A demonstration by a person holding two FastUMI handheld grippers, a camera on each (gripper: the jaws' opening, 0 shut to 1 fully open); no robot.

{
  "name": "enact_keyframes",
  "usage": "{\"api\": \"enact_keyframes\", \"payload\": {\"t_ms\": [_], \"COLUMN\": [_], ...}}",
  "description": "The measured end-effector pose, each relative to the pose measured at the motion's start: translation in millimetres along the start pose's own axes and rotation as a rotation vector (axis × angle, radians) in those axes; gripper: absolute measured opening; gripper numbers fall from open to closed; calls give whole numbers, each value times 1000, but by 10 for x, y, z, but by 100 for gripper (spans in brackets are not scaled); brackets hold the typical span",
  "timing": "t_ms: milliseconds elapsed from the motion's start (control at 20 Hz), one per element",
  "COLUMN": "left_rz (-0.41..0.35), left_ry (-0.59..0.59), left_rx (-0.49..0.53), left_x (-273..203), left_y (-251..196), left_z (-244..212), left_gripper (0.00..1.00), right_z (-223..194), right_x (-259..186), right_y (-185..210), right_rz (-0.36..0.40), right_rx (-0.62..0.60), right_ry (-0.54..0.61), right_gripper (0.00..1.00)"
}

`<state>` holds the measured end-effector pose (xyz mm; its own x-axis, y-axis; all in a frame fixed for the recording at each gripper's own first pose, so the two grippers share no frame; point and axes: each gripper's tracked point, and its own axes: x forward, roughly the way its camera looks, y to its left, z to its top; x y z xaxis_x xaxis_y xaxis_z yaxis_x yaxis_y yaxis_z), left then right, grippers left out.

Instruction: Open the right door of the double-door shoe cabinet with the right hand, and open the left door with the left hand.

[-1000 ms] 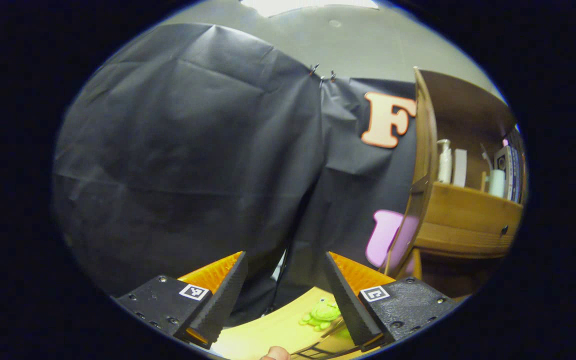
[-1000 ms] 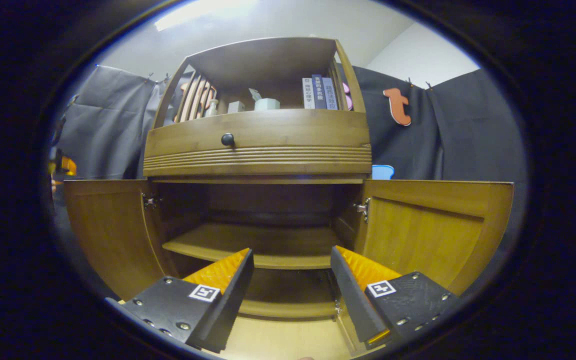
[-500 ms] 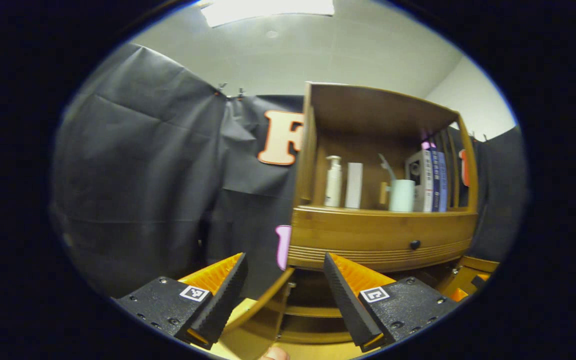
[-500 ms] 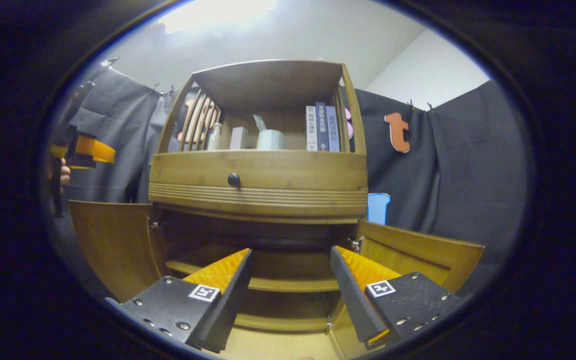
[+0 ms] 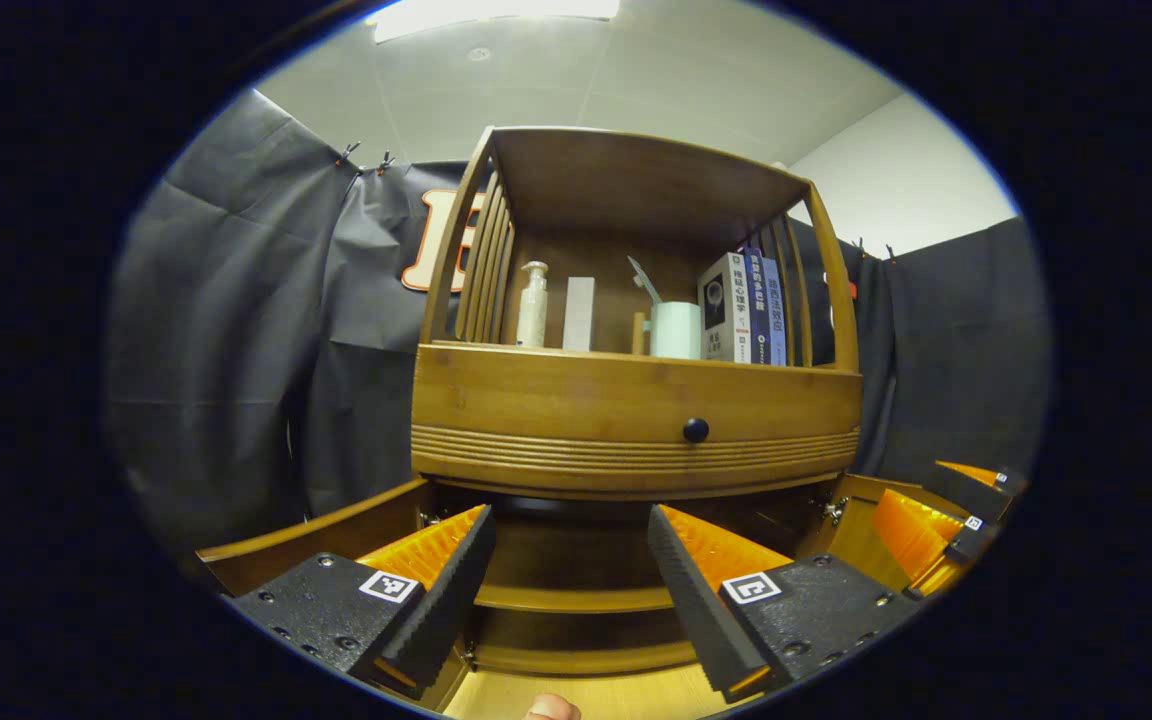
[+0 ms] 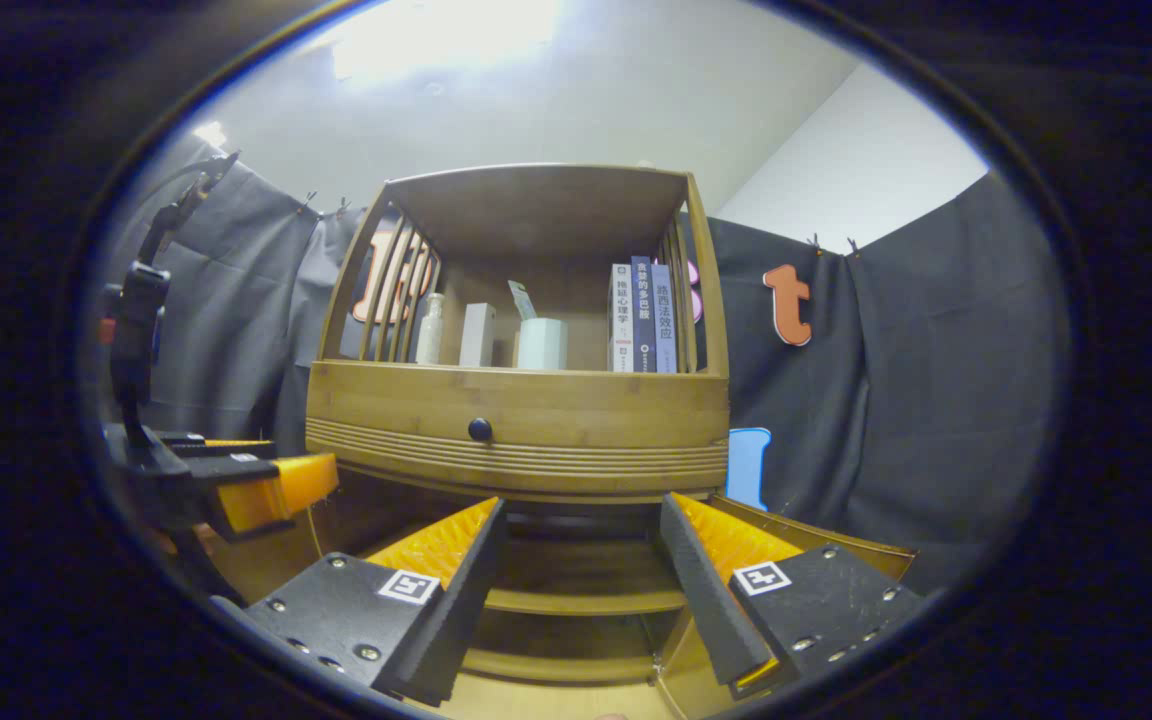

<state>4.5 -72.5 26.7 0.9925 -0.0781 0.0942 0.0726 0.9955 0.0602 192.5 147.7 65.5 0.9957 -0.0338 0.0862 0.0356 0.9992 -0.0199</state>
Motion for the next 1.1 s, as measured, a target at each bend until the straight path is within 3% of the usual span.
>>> {"api": "enact_keyframes", "payload": {"t_ms": [100,150,200,250,300,400,450,500,650,700,750,1050,1100], "left_rz": [3,2,-5,-16,-30,-66,-89,-115,-185,-216,-246,-384,-408], "left_ry": [-4,-7,-10,-9,-8,-11,-12,-10,-13,-10,-5,-12,-16], "left_rx": [26,41,53,62,68,72,71,71,74,72,66,30,30], "left_x": [-26,-48,-65,-79,-97,-136,-163,-185,-276,-313,-354,-601,-673], "left_y": [-31,-36,-46,-57,-75,-120,-165,-223,-391,-478,-564,-1262,-1432], "left_z": [-112,-143,-166,-174,-179,-157,-146,-148,-139,-147,-153,-50,-36], "left_gripper": [97,95,94,97,94,94,99,94,96,94,94,94,94], "right_z": [-63,-81,-95,-98,-96,-83,-71,-66,-50,-49,-40,38,47], "right_x": [-65,-98,-131,-164,-207,-298,-349,-411,-626,-695,-763,-1186,-1234], "right_y": [-12,-7,-4,-15,-22,-39,-47,-54,-99,-122,-149,-503,-631], "right_rz": [-10,-13,-18,-26,-36,-59,-70,-84,-132,-147,-160,-233,-245], "right_rx": [-4,0,6,13,20,28,27,23,7,4,1,-25,-30], "right_ry": [7,9,11,14,14,9,9,6,5,6,8,3,0], "right_gripper": [85,85,91,84,91,91,92,91,84,98,84,84,92]}}
